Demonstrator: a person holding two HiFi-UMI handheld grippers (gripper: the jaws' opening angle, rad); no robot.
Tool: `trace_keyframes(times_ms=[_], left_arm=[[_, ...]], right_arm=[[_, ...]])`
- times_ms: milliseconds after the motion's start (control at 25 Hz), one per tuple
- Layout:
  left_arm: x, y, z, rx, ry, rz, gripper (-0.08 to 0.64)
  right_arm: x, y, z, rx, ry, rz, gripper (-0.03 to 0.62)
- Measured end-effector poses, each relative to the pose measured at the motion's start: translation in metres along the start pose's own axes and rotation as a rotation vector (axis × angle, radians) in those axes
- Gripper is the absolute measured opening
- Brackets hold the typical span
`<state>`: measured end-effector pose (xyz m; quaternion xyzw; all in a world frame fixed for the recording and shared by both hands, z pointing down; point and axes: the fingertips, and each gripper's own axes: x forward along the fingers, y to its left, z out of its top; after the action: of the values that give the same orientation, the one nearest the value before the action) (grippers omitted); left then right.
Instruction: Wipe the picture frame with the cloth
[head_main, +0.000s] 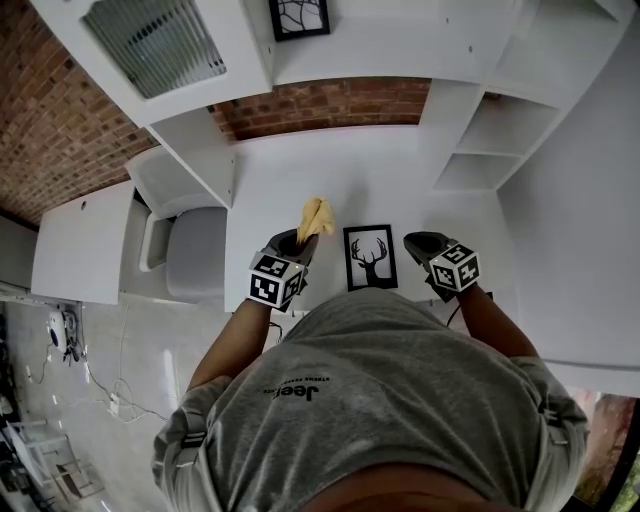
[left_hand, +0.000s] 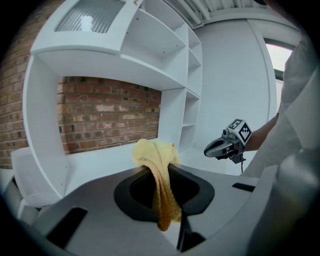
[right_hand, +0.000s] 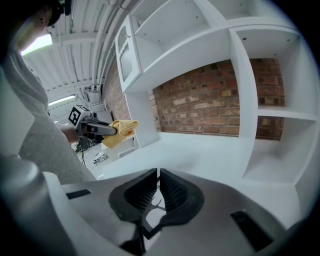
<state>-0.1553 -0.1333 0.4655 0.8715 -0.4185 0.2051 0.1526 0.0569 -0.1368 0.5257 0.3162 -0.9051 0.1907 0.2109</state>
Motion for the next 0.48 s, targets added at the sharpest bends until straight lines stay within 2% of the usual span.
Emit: trace_keyframes(times_ms=[240,480], left_arm=[[-0.007,0.008,0.010,-0.016,-0.029,0.013,0.066],[-0.013,0.015,0.014,-0.041,-0.049,0.028,0.066]], right_arm=[[-0.003,-0.003,0.021,0.004,-0.061,0.006,0.018],[-0.001,-0.005,0.022,0.007,-0.056,0.012,0.018]])
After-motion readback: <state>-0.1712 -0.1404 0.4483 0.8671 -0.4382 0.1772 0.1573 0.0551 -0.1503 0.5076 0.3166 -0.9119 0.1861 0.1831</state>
